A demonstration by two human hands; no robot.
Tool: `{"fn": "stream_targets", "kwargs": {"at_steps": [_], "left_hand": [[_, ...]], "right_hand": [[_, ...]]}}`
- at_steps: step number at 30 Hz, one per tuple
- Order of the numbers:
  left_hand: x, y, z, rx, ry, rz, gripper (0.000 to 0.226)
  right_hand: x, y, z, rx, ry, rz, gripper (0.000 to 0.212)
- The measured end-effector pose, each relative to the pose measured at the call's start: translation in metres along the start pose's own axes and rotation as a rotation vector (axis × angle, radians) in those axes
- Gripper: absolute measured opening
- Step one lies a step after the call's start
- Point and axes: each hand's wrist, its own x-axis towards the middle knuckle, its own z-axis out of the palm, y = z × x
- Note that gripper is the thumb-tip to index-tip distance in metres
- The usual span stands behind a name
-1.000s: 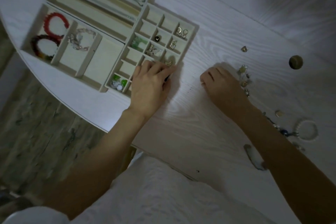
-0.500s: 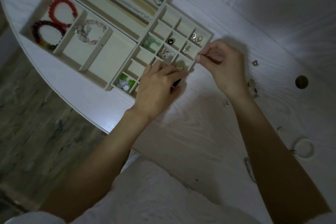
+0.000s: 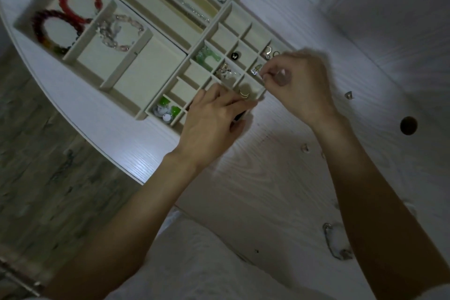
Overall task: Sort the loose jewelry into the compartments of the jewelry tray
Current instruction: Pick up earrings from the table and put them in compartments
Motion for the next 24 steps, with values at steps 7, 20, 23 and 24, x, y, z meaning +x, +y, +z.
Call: {"fn": "stream_targets", "kwargs": {"at_steps": [7,20,23,24], "left_hand": [[0.002,-0.001,-0.003,0.028,-0.05,0.001,0.035],[0.005,-0.002,-0.003,0.026,-0.077,0.001,0.036],[0.005,-0.003,-0.002,0.007,-0.062,0.007,0.037],[0.005,-0.003,-0.002,0.003,-0.058,0.01,0.037]], "right_hand": [[0.007,0.01,-0.01,-0.194,-0.016,-0.088,0.015],[0.009,-0.001,-0.004,-0.317,0.056,-0.087,0.013],[0.011,-0.003,-0.002,-0.355,0.063,-0.085,0.011],[0.011,-0.004,-0.001,-0.36,0.059,-0.088,0.011]]}}
